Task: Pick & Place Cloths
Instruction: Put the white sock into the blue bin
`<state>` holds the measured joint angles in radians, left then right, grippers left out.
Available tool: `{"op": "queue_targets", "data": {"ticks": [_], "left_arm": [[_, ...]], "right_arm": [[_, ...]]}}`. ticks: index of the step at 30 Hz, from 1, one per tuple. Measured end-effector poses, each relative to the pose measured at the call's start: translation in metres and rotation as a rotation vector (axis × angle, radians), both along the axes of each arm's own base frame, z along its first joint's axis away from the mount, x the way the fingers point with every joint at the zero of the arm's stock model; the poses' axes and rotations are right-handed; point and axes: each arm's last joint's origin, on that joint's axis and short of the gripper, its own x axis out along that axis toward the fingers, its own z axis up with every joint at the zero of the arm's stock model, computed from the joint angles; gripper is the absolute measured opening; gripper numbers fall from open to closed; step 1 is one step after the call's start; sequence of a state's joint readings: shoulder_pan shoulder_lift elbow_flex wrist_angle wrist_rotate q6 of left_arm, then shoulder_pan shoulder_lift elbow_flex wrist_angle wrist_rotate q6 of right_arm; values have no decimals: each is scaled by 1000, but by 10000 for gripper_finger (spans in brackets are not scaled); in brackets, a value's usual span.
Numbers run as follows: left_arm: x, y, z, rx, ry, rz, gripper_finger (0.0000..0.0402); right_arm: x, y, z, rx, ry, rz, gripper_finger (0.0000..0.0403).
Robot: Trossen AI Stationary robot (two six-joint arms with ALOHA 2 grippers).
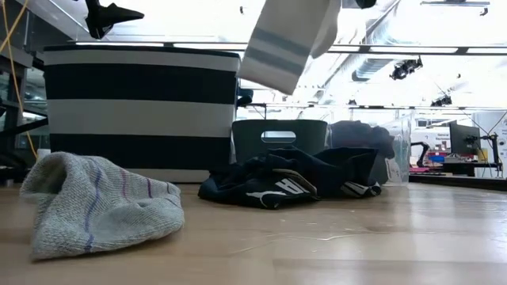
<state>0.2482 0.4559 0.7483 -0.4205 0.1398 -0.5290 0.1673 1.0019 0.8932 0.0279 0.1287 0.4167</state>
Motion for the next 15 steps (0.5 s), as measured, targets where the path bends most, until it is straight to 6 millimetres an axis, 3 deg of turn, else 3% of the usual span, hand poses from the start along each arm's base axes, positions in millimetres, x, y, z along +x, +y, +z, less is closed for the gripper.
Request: {"op": "queue_targets", "data": {"ticks": [8, 15], "left_arm": [[0, 0, 0, 0, -1, 0, 351], [0, 0, 0, 0, 0, 1, 351]], "right_arm": [[1, -7, 9, -34, -91, -29, 4], [10, -23, 13, -61, -163, -231, 4]]}}
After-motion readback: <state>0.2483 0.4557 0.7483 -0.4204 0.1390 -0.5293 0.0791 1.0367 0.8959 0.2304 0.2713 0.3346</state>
